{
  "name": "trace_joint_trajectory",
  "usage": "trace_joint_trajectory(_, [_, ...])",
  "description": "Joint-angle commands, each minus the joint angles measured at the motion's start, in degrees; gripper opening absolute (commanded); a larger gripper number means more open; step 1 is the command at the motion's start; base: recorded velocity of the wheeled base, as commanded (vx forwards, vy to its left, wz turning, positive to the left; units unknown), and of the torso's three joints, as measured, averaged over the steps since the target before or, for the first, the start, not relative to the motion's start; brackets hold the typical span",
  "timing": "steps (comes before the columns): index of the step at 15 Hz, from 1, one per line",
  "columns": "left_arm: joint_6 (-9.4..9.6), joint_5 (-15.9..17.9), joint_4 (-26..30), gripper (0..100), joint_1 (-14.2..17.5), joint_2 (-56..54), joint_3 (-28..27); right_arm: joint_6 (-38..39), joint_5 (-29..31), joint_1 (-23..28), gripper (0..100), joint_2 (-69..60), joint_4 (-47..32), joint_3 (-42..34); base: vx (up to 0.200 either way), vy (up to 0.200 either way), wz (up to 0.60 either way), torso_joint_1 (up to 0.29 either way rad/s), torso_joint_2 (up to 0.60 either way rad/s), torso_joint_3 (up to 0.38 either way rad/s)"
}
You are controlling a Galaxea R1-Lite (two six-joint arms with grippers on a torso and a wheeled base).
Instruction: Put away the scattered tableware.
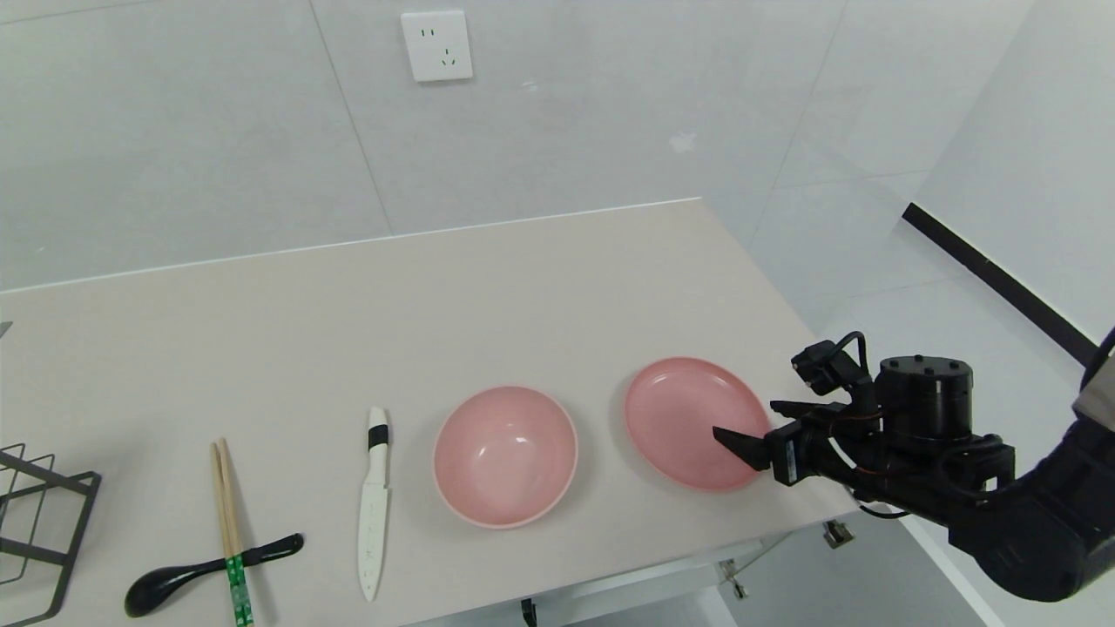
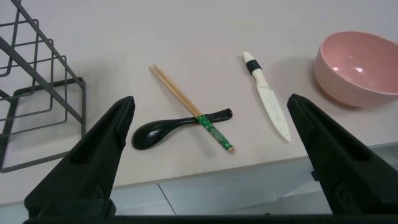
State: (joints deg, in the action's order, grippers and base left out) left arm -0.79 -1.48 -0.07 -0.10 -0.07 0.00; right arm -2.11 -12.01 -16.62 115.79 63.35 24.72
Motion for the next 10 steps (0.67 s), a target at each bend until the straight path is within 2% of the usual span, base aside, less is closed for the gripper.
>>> trace_joint_trajectory(1, [-0.09, -0.02, -0.01, 100, 0.01, 0.07, 0.0, 0.0, -0.03, -0.08, 100, 1.02, 0.01, 0.33, 0.0, 0.0, 0.0, 0.0, 0.0, 0.0])
trace_joint_trajectory(9, [-0.09, -0.11, -0.01, 100, 0.01, 0.07, 0.0, 0.0, -0.12, -2.46, 100, 3.31, 0.01, 0.41, 0.0, 0.0, 0.0, 0.0, 0.0, 0.0])
trace_joint_trajectory(10, [-0.09, -0.11, -0.01, 100, 0.01, 0.07, 0.0, -0.09, -0.03, -2.37, 0, 3.92, 0.01, 0.33, 0.0, 0.0, 0.0, 0.0, 0.0, 0.0])
